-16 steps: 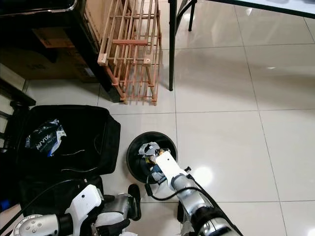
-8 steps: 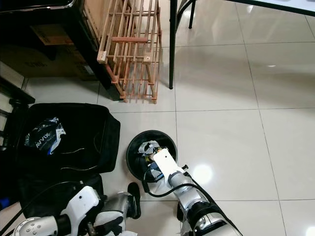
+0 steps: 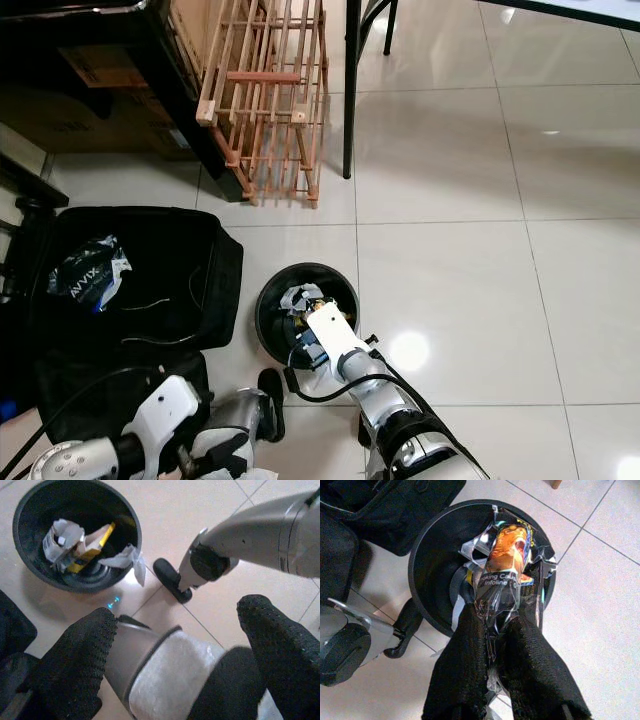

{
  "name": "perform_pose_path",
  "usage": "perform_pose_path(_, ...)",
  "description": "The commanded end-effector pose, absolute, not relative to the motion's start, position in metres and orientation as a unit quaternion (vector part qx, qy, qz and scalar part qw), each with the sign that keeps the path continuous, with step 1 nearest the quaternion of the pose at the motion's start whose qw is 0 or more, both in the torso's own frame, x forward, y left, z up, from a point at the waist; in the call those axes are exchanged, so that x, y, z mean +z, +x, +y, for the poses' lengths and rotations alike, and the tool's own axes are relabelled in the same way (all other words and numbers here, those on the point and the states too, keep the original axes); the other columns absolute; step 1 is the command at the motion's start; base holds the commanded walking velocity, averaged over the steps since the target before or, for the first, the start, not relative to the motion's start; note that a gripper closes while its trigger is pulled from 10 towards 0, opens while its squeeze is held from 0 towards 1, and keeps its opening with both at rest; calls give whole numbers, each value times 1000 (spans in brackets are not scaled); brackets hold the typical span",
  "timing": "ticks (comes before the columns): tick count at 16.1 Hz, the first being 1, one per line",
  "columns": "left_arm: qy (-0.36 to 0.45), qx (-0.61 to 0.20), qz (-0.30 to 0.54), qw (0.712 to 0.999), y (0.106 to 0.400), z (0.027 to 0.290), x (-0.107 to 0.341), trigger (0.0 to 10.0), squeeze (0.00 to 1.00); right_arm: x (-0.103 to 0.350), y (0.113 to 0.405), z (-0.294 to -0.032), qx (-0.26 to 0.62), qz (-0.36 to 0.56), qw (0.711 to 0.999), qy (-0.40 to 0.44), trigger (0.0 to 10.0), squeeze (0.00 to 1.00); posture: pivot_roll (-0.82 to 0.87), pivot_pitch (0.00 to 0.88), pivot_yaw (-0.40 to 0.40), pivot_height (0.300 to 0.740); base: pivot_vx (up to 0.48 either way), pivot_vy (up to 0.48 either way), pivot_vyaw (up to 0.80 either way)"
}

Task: Picking trash to rubbish bin

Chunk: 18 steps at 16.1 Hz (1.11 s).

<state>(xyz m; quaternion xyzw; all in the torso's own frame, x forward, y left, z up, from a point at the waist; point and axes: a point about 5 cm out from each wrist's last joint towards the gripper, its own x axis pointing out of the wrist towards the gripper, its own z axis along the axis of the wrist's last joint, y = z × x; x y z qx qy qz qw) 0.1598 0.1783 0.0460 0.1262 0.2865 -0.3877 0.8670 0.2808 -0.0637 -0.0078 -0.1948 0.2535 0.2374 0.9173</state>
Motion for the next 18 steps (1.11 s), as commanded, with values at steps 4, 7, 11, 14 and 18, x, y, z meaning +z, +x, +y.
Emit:
perform_pose_path(4,103,-375,296,873,159,180,43,10000,0,-16,271,-60,248,269,910,-196,10000,0,242,443,49,740,0,0,0)
perform_pose_path(7,103,-388,298,866,155,178,44,10000,0,-17,272,-60,249,269,909,-199,10000,0,241,443,50,740,0,0,0)
perform_pose_path(11,97,-392,291,867,154,171,51,10000,0,-18,271,-63,247,271,909,-201,10000,0,239,442,51,740,0,0,0)
perform_pose_path(14,91,-401,286,866,154,166,62,10000,0,-19,270,-63,245,274,908,-203,10000,0,251,450,53,740,0,0,0)
perform_pose_path(18,91,-397,289,866,151,167,66,10000,0,-14,277,-64,232,257,915,-208,10000,0,268,457,58,740,0,0,0)
